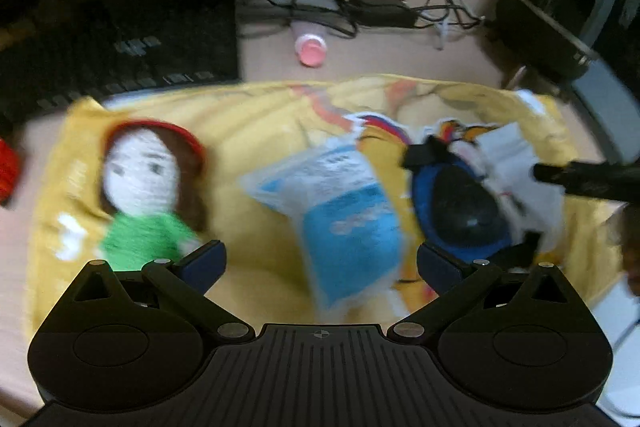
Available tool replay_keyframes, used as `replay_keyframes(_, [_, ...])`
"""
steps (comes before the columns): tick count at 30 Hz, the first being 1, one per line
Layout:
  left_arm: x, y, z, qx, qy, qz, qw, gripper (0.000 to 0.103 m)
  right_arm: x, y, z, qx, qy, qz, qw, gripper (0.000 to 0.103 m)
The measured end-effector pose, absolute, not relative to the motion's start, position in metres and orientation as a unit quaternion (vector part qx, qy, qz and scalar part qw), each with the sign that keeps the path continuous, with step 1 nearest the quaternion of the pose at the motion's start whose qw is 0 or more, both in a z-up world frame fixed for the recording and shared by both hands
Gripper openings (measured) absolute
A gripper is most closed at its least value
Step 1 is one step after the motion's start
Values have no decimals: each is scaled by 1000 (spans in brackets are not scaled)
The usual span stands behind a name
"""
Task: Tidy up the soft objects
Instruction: 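Lower the right tool onto the white tissue and close on it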
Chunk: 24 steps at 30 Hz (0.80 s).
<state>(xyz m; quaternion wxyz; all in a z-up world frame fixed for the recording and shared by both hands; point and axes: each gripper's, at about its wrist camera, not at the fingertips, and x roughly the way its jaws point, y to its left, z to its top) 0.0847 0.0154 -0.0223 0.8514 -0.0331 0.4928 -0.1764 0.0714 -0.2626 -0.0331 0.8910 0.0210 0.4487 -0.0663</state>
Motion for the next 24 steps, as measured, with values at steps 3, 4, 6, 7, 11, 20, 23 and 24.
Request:
replay_keyframes(3, [89, 15, -26, -57, 505, -161, 846, 103, 72, -267, -46, -14, 454, -46, 890, 63])
replay_keyframes(4, [89, 14, -26, -54, 505, -155, 847, 103, 75, -267, -49, -23, 455, -33, 890, 72])
replay_keyframes(6, [89, 11, -26, -49, 507, -141, 849, 97, 84, -272, -53, -8, 470, -7, 882, 78])
replay_keyframes(7, [90, 9, -26, -46, 508, -134, 850, 82, 88, -276, -53, 12, 480, 3, 877, 78])
replay_keyframes(11, [90, 4, -25, -35, 511, -107, 852, 76, 105, -290, -51, 50, 500, 58, 862, 86])
replay_keyframes(20, [92, -17, -6, -13, 505, -96, 858, 93, 114, -293, -69, -36, 506, 84, 858, 67])
replay_keyframes(23, [91, -16, -15, -15, 515, -112, 850, 93, 113, -300, -64, -30, 494, 79, 866, 31])
replay_keyframes(24, [89, -15, -17, -17, 515, -118, 849, 93, 114, -301, -63, -28, 495, 76, 865, 27])
